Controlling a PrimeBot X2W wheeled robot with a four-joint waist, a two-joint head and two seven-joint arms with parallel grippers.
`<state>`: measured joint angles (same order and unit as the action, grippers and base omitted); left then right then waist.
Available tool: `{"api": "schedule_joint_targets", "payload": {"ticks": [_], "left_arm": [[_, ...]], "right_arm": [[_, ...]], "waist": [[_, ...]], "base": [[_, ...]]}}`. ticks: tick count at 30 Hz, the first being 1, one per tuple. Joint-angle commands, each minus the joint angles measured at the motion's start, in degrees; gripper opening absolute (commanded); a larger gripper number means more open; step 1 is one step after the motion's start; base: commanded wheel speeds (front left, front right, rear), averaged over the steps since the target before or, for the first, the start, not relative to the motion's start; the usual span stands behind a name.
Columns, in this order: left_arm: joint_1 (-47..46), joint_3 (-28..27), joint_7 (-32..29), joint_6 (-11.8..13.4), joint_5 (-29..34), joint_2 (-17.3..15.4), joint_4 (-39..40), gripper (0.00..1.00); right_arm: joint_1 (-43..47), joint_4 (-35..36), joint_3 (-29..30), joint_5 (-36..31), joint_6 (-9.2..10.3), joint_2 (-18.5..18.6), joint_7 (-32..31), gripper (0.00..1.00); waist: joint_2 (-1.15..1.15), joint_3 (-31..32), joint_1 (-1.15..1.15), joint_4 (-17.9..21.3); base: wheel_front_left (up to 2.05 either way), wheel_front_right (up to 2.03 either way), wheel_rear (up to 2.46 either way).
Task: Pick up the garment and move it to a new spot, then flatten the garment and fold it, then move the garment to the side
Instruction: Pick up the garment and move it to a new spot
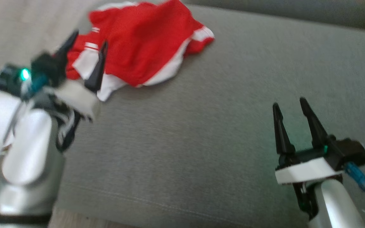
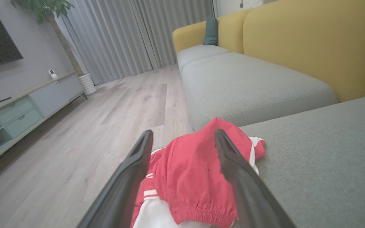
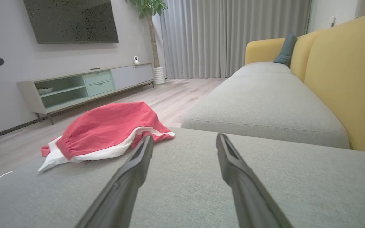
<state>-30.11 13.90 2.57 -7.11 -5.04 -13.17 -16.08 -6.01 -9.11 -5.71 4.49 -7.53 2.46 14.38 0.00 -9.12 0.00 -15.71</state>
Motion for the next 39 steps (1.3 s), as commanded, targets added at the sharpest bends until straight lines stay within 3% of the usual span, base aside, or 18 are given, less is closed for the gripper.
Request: {"api": "schedule_joint_targets", "payload": {"ticks": [1,7,13,19,20,22,25,26,39], "left_arm": [[-4.9,-1.6,-1.1,-0.2,-1.0,-2.8,0.6,1.0],[-13.4,1.1,-5.9,-0.3,-6.3,-7.5,-8.0,1.0],[-18.2,2.9,-6.4,-0.4,-7.7,-11.5,-15.3,1.0],[-20.3,3.2,-6.5,-0.3,-8.3,-12.0,-20.2,1.0],[-20.5,3.2,-6.5,-0.1,-8.3,-12.1,-20.8,0.87],[-20.8,3.3,-6.8,-0.1,-8.5,-12.1,-22.0,0.47],[-21.2,4.0,-7.2,-0.2,-8.5,-12.4,-23.5,0.06],[-21.4,4.2,-7.0,-0.2,-8.4,-12.6,-23.7,0.0],[-25.7,6.7,2.2,1.1,-4.5,-14.1,-18.6,0.0]], "right_arm": [[-2.7,2.2,-1.9,-0.5,0.04,0.4,0.6,1.0],[-6.6,3.3,-3.6,-0.4,0.04,0.4,0.6,1.0],[-8.7,4.1,-3.8,-0.3,0.04,0.4,0.6,1.0],[-9.1,4.1,-3.6,-0.5,0.04,0.4,0.6,1.0],[-9.1,4.1,-3.6,-0.5,0.04,0.4,0.6,1.0],[-9.2,4.0,-3.8,-0.4,0.04,0.4,0.6,1.0],[-9.4,4.0,-4.0,-0.2,0.04,0.4,0.6,1.0],[-9.5,4.0,-4.1,-0.2,0.04,0.4,0.6,1.0],[-8.6,3.2,-2.8,1.1,0.04,0.4,0.6,1.0]], "waist": [[0.0,-5.6,0.0,5.3],[0.0,-12.0,0.0,10.5],[0.0,-16.0,0.0,13.2],[0.0,-17.3,0.0,13.9],[0.0,-17.3,0.0,13.9],[0.0,-17.4,0.0,14.0],[0.0,-17.2,0.0,14.1],[0.0,-17.1,0.0,14.2],[0.0,-11.7,0.0,14.6]], "base": [[0.0,0.0,0.0],[0.0,0.0,0.0],[0.0,0.0,0.0],[0.0,0.0,0.0],[0.0,0.0,0.0],[0.0,0.0,0.0],[0.0,0.0,0.0],[0.0,0.0,0.0],[0.0,0.0,0.0]]}}
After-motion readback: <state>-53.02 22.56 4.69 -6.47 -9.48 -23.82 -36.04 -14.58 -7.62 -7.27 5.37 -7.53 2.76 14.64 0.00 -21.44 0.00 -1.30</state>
